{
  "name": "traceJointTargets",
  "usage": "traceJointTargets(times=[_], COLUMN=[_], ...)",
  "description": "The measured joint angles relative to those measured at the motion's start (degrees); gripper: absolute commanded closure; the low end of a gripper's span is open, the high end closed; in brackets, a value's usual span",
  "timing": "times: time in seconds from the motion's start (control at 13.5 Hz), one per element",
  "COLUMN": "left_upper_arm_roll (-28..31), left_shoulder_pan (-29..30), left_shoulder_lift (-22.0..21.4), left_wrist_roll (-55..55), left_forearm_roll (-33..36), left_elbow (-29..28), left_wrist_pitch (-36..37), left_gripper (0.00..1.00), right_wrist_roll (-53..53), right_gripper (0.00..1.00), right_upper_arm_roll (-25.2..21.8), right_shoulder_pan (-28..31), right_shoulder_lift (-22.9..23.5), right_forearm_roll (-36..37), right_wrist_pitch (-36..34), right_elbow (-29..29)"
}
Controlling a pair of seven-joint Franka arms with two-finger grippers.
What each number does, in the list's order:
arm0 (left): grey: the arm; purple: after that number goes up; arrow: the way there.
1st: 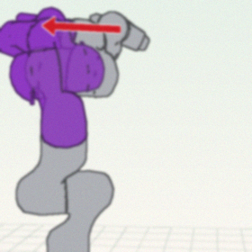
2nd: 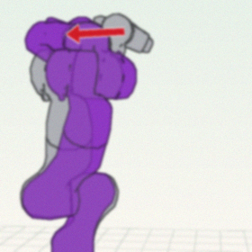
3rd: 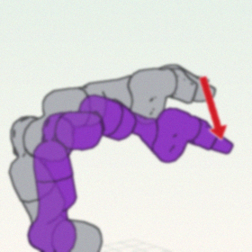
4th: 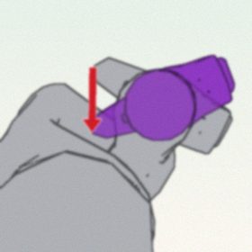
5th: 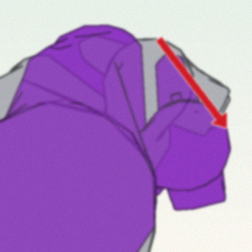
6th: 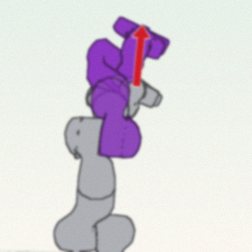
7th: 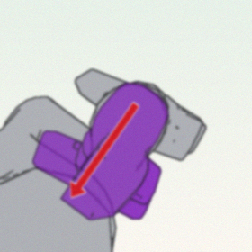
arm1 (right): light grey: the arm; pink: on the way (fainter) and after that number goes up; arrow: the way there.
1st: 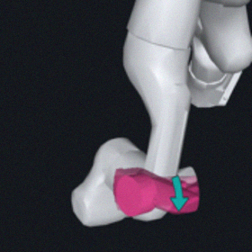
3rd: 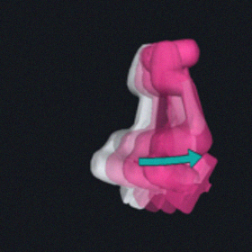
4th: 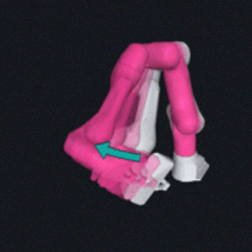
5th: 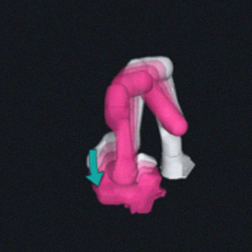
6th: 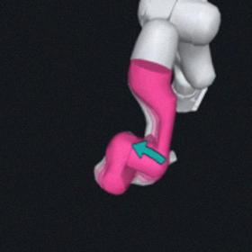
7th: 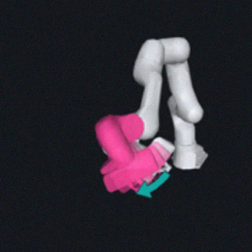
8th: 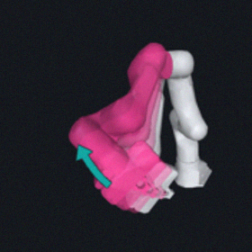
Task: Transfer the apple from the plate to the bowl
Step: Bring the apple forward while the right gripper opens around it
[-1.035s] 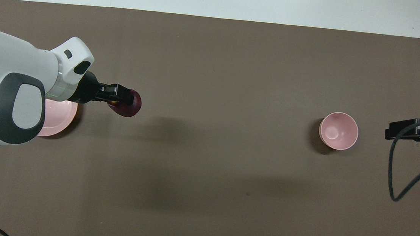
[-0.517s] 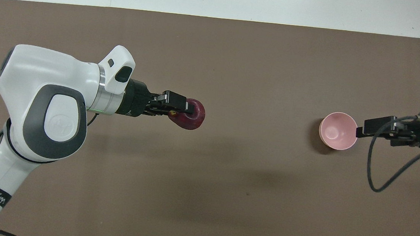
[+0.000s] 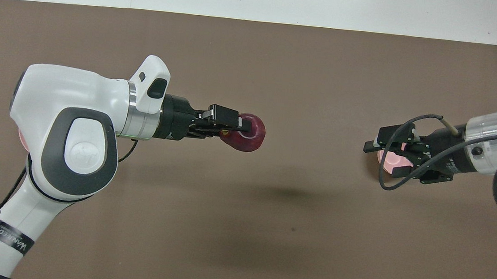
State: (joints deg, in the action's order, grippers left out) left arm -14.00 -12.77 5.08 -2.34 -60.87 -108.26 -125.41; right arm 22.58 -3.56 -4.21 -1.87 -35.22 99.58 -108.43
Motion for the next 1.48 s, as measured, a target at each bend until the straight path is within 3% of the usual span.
traceJointTargets(times=[0.44, 0.74, 1.26, 1.48], left_upper_arm_roll=[-2.35, -2.35, -2.34, -2.35], left_shoulder_pan=[-0.01, -0.01, -0.01, -0.01], left_shoulder_lift=[0.00, 0.00, 0.00, 0.00], left_wrist_roll=[0.01, 0.00, 0.00, 0.00], left_forearm_roll=[-1.02, -1.02, -1.02, -1.02], left_elbow=[0.00, 0.00, 0.00, 0.00], left_wrist_pitch=[-2.97, -3.03, -3.14, -3.37], left_gripper=[1.00, 1.00, 1.00, 1.00], right_wrist_roll=[24.47, 34.95, 38.84, 39.10], right_gripper=[0.00, 0.00, 0.00, 0.00], right_upper_arm_roll=[0.07, 0.10, 0.29, 0.40], right_shoulder_pan=[-3.65, -4.54, -8.02, -11.73], right_shoulder_lift=[2.39, 4.92, 7.17, 7.23], right_forearm_roll=[-16.10, -26.14, -40.33, -42.06], right_wrist_pitch=[9.15, 10.76, 12.51, 17.73], right_elbow=[-2.41, -2.38, -2.32, -2.44])
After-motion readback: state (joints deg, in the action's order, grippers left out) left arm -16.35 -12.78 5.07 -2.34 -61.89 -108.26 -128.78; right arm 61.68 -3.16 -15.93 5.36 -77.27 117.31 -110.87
